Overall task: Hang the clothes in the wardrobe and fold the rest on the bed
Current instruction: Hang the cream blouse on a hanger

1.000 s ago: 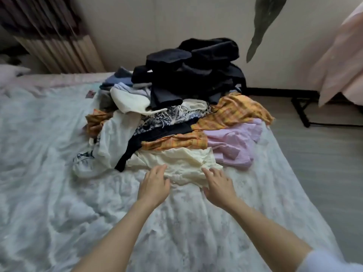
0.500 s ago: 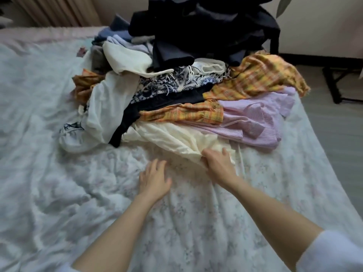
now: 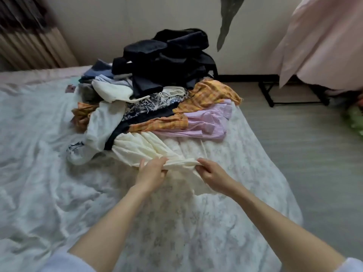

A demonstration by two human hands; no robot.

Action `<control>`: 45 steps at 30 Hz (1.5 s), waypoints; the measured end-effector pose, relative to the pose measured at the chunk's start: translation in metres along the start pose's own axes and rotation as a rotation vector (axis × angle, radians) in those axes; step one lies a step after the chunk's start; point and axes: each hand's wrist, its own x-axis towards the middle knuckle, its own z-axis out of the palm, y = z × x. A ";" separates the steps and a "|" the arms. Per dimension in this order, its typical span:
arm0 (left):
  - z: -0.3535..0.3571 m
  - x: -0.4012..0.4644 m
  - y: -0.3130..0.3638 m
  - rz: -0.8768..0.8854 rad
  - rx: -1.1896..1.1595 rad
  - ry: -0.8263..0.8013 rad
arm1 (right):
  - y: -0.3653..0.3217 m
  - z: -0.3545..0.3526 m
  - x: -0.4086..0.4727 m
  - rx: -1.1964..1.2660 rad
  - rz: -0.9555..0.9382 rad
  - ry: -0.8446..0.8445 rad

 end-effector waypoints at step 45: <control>0.099 -0.399 0.480 0.304 -0.536 -1.355 | -0.039 -0.040 -0.676 1.043 0.486 1.555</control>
